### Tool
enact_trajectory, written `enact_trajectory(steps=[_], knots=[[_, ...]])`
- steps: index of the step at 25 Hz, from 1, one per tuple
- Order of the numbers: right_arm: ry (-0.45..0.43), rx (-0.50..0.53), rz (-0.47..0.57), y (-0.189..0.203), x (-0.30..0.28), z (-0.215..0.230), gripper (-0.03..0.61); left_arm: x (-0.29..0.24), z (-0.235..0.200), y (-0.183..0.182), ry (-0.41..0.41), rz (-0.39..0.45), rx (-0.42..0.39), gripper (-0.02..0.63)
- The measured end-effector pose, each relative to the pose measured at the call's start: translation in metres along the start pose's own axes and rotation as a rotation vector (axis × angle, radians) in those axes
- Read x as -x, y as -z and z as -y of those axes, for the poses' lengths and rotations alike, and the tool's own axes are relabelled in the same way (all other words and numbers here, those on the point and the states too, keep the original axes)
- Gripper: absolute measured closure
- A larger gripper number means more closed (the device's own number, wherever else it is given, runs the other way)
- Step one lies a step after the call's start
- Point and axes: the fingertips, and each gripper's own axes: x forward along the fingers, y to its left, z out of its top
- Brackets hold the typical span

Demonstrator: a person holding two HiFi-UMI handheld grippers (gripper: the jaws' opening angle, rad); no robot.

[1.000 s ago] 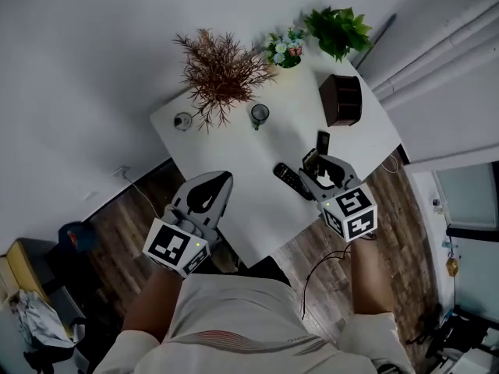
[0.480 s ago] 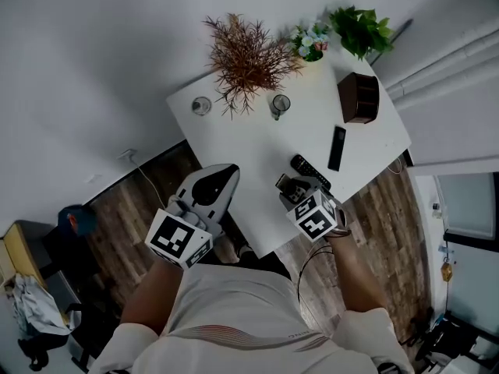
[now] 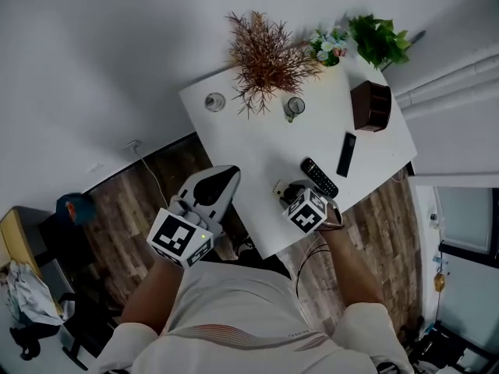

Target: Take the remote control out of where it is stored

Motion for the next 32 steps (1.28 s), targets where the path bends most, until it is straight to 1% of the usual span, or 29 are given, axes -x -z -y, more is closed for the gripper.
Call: enact_trajectory(steps=[4,11,13,15,18,21,27,29,32], knots=[[-0.006,0.018,-0.021,0.002,-0.006,-0.003,0.385,0.001,-0.005,0.0,-0.007,0.0,0.01,0.606],[0.006,0.035,-0.027,0.003,-0.009,-0.004,0.385,0.001,-0.004,0.0,0.006,-0.001,0.016,0.606],[0.001,0.034,-0.015,0.002,-0.009,-0.005,0.383,0.001,-0.003,-0.001,0.011,-0.003,0.014,0.606],[-0.006,0.008,0.024,-0.001,-0.006,-0.005,0.377,0.002,0.0,-0.002,0.018,-0.003,0.009,0.606],[0.008,-0.052,0.12,-0.012,0.007,-0.001,0.364,0.001,0.003,-0.007,0.032,-0.002,0.003,0.606],[0.059,-0.121,0.246,-0.025,0.032,0.008,0.365,-0.002,0.008,-0.013,0.044,0.0,-0.011,0.606],[0.156,-0.281,0.589,-0.043,0.112,0.021,0.372,-0.011,0.031,-0.029,0.088,0.009,-0.061,0.606],[0.204,-0.334,0.691,-0.042,0.14,0.025,0.396,-0.013,0.039,-0.036,0.106,0.017,-0.077,0.606],[0.295,-0.402,0.819,-0.039,0.18,0.03,0.463,-0.016,0.051,-0.046,0.132,0.03,-0.097,0.606]])
